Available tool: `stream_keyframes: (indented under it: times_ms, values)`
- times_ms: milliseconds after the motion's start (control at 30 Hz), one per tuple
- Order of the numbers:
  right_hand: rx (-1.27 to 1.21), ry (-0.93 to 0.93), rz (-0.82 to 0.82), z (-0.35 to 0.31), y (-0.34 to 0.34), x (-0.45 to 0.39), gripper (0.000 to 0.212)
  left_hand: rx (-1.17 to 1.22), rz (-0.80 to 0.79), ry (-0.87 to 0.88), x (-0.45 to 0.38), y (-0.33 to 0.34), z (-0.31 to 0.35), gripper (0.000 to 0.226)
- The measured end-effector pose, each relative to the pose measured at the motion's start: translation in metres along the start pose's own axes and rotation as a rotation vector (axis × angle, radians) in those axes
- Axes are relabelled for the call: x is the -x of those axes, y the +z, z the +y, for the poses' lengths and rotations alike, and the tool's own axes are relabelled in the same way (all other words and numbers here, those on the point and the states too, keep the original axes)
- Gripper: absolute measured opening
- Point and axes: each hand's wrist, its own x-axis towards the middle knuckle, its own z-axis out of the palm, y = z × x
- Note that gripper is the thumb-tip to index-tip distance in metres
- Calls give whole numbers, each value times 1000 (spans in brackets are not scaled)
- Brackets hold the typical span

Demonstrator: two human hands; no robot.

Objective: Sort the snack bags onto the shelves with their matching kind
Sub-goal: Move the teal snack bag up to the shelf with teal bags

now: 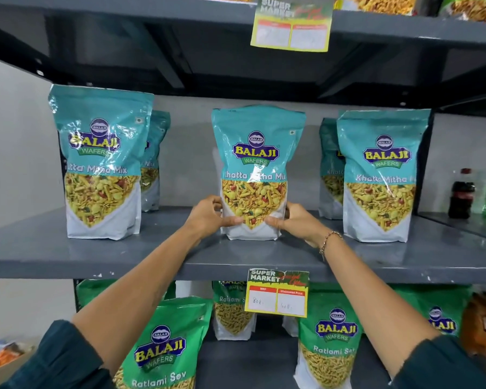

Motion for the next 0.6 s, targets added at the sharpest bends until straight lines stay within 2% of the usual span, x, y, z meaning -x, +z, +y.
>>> stream_keyframes:
  times_ms: [100,333,433,533,600]
  values:
    - [27,-3,17,1,2,-1,41,7,-7,21,1,2,1,72]
    - [62,-5,-11,0,5,1,49,8,-43,53,7,3,1,60]
    - [46,-11,-19,-1,6,3,42,-41,-52,69,8,3,-1,60]
    - [25,-12,-42,-2,7,3,27,-62,-60,72,5,2,-3,61]
    - [31,5,-76,-1,5,4,33,-15,-97,47,8,4,0,54]
